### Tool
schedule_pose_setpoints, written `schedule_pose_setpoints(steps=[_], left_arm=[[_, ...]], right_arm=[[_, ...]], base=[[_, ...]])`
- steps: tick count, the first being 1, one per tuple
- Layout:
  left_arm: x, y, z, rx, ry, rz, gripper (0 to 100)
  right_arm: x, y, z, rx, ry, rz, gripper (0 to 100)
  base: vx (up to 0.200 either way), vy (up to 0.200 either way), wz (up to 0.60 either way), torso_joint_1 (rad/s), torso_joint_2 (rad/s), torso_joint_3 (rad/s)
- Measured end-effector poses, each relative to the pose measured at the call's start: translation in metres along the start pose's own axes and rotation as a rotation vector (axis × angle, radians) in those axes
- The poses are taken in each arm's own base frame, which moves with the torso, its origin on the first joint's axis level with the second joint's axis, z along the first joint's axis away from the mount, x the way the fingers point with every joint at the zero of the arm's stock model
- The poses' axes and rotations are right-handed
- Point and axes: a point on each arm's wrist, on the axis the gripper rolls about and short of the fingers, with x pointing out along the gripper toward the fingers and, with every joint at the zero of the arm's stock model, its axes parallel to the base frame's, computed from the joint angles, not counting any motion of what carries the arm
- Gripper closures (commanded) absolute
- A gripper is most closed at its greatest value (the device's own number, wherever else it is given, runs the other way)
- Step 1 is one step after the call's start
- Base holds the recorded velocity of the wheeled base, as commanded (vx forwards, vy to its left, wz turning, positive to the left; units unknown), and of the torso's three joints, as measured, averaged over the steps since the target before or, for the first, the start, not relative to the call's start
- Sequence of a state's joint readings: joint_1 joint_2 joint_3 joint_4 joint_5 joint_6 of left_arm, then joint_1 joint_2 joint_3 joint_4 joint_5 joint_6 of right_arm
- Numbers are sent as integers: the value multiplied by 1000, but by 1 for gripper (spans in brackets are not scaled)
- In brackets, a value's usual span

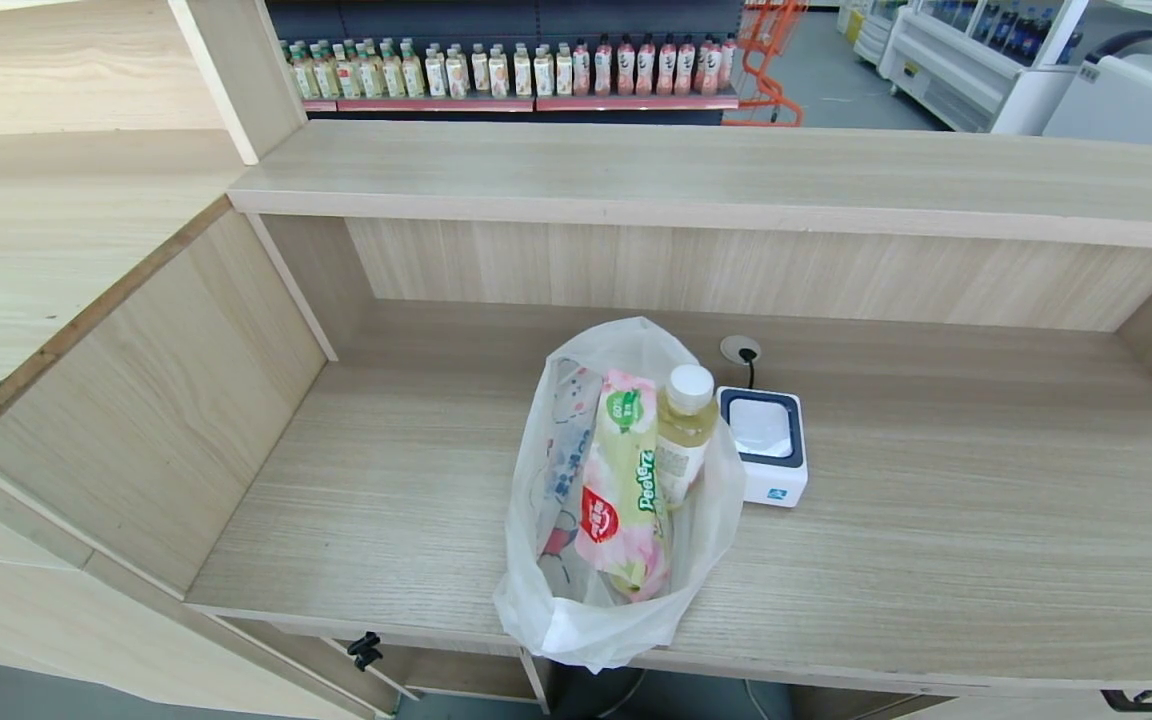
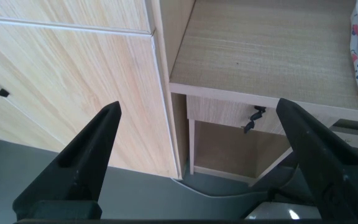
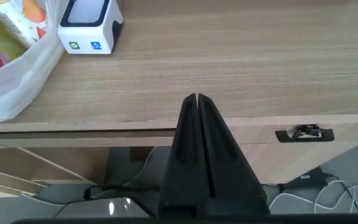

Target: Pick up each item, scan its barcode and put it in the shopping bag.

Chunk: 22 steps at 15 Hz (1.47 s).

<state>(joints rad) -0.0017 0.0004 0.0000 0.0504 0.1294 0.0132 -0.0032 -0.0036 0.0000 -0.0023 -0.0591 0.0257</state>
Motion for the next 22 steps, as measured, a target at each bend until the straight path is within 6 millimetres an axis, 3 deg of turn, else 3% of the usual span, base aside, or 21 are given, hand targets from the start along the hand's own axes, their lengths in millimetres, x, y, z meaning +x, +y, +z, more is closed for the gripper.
schedule_pose_setpoints(steps=[9, 22], left_arm=[[0, 0, 0, 1, 1, 0, 0], [0, 0, 0, -1, 1, -1, 0]], right_arm=[[0, 0, 0, 0, 0, -1, 100], [0, 0, 0, 0, 1, -1, 100]], base=[[0, -200, 0, 4, 2, 1], [31, 0, 0, 0, 0, 0]])
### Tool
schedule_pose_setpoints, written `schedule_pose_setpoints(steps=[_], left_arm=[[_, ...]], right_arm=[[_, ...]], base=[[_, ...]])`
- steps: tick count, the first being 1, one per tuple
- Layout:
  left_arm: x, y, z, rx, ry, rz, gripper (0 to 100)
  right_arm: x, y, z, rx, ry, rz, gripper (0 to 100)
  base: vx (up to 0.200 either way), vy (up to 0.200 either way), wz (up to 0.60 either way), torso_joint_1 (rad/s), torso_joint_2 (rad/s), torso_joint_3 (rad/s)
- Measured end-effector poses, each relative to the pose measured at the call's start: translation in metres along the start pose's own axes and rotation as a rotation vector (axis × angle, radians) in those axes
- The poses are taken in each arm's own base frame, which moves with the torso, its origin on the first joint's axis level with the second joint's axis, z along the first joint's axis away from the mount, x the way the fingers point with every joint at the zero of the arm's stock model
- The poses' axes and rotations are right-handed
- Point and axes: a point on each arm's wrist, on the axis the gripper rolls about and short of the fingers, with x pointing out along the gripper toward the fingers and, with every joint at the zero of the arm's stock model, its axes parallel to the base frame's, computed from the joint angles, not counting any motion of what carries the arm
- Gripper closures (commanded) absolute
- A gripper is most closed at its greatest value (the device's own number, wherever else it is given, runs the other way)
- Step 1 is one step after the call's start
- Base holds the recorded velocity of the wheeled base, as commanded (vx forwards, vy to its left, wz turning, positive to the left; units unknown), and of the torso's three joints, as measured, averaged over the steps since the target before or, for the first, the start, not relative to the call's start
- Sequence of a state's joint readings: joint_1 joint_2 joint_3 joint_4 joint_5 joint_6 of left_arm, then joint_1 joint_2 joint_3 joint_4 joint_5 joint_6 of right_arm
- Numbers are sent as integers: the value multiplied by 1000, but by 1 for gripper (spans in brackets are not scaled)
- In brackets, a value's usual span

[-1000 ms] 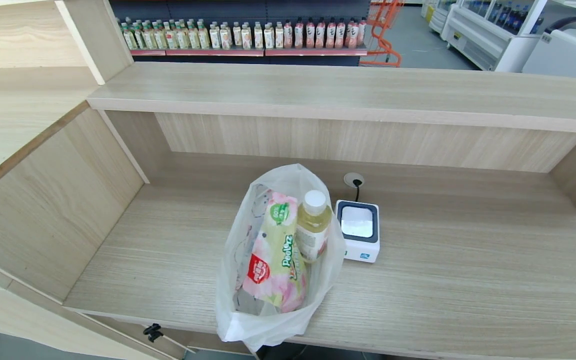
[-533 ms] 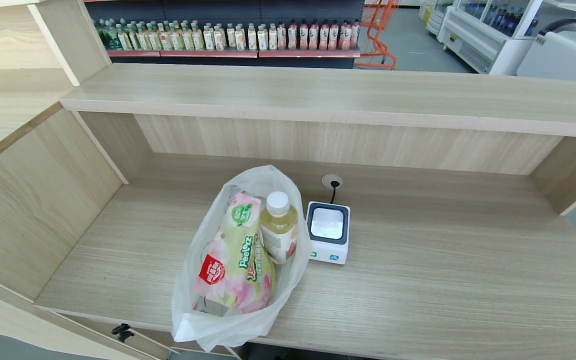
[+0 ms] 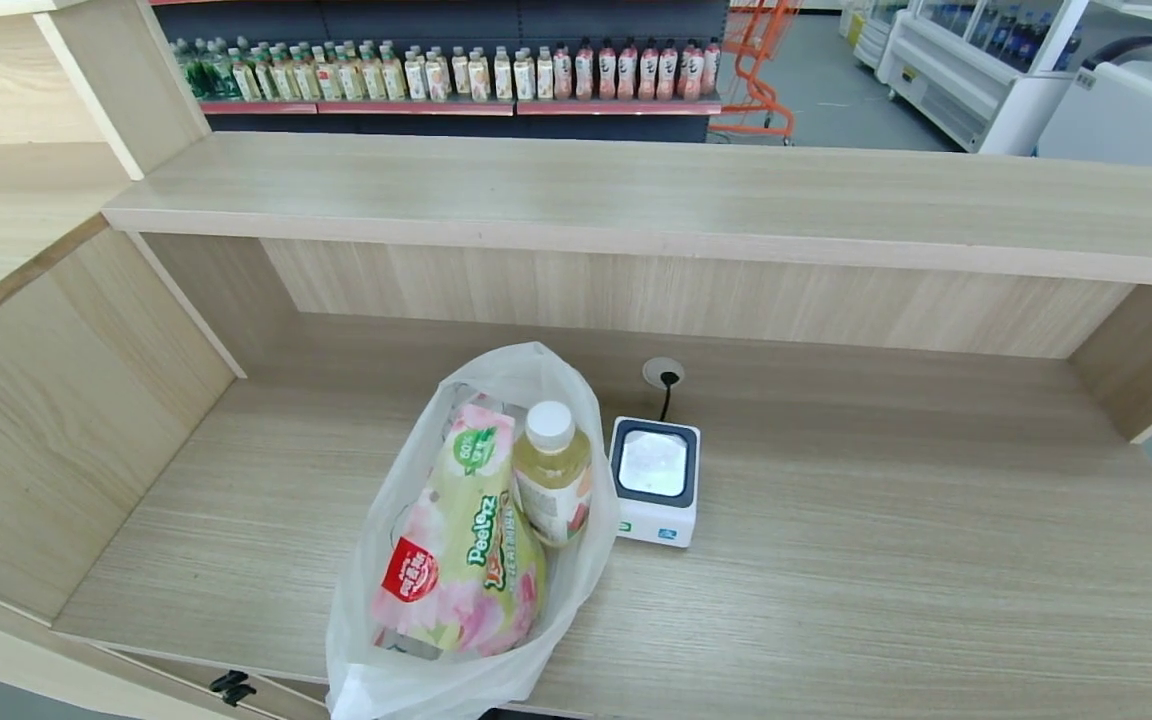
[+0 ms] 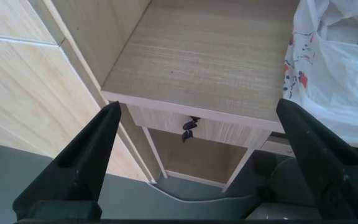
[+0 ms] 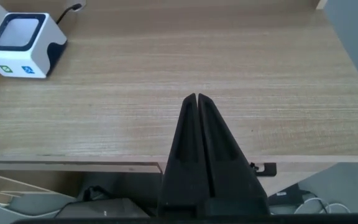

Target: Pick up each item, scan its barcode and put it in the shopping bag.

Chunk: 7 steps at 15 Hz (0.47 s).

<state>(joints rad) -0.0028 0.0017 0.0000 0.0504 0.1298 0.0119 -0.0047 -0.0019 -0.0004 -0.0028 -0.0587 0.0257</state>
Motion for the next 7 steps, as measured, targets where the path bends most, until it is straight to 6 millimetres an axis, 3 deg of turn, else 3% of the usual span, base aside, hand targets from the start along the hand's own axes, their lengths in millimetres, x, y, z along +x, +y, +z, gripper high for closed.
schedule_pose_setpoints(steps=[7], left_arm=[[0, 0, 0, 0, 0, 1, 0]], right_arm=[[0, 0, 0, -7, 2, 2, 100]], base=[[0, 0, 0, 0, 0, 0]])
